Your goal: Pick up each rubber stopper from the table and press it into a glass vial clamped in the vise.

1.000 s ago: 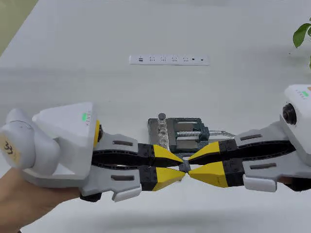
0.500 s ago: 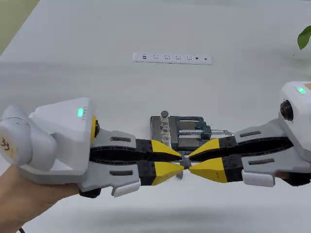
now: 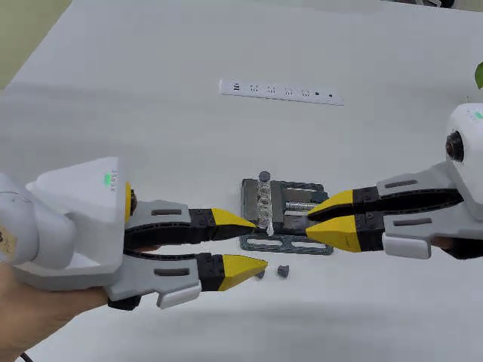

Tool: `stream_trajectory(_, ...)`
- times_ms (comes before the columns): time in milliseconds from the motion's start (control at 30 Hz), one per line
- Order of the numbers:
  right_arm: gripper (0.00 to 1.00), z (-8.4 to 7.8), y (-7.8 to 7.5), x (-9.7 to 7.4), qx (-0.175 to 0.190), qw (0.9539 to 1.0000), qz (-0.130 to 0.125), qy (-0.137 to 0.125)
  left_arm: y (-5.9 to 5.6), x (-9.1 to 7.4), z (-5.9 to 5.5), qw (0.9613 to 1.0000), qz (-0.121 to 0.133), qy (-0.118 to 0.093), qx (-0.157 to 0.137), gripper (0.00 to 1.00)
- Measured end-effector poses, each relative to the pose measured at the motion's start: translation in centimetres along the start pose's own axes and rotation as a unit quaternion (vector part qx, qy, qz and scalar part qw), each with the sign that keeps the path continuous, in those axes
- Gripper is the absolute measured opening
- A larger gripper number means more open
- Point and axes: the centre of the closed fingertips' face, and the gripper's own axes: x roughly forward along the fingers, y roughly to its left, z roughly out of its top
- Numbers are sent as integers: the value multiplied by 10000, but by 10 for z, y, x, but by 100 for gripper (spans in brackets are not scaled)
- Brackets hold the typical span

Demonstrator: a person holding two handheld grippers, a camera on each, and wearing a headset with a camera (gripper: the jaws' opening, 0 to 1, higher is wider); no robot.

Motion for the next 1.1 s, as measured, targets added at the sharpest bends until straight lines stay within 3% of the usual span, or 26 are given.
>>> stream_trajectory(100,5,2,-12,1,-62,9998,-127,143,9,-6,-6,9997,235,82,88,30)
stream_trajectory(400,5,5,-52,11,-236,9964,-414,702,26,-19,-19,9976,618,247,206,44)
stream_trajectory(700,5,0,-82,29,-326,9892,-529,1325,34,-24,-29,9959,777,348,301,55)
stream_trajectory(900,5,-11,-100,39,-482,9795,-602,1861,39,-26,-38,9952,845,380,323,62)
stream_trajectory(1033,5,-14,-104,47,-552,9756,-553,2051,41,-26,-43,9950,865,413,291,66)
stream_trajectory(1100,5,-17,-107,51,-669,9712,-522,2226,42,-26,-47,9946,893,447,295,70)
